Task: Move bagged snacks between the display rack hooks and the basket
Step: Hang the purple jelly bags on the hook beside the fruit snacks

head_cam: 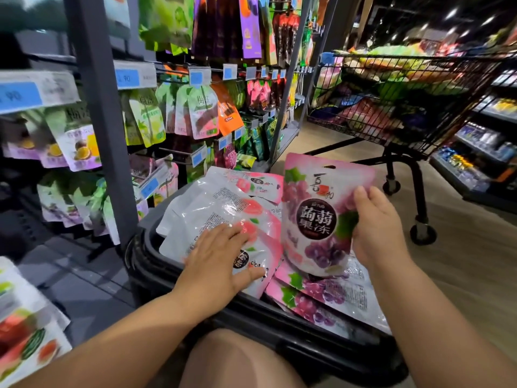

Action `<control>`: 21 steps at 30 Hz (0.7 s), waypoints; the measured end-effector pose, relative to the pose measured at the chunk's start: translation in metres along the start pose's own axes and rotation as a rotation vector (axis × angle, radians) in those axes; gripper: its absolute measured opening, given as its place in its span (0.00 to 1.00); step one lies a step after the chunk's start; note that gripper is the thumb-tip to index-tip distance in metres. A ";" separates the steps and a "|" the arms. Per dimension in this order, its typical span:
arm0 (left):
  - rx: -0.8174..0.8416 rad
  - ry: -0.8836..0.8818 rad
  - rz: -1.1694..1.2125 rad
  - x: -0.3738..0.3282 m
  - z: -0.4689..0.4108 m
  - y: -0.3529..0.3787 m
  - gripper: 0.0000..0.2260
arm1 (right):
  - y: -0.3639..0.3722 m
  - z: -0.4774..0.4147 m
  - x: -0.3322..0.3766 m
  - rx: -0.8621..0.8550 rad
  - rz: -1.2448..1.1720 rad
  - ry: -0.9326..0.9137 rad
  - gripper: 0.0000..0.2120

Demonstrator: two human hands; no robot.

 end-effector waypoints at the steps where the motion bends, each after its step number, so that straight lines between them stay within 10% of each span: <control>1: -0.034 -0.009 0.129 -0.004 -0.002 -0.004 0.48 | 0.009 0.003 0.002 0.041 -0.072 0.031 0.11; 6: 0.034 -0.129 0.771 -0.019 -0.004 -0.010 0.43 | 0.051 0.012 0.012 0.165 -0.271 0.069 0.15; 14: -0.012 -0.242 1.128 -0.012 0.005 -0.023 0.37 | 0.083 0.018 0.013 0.262 -0.412 0.132 0.15; 21: 0.007 -0.308 1.343 -0.020 0.031 -0.015 0.21 | 0.054 0.011 -0.020 0.292 0.070 0.084 0.09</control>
Point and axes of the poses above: each hand's wrist, its own z-axis away from the middle knuckle, its own y-axis out of the palm, x = y × z, the point moved 4 cm from there along -z, towards the middle knuckle
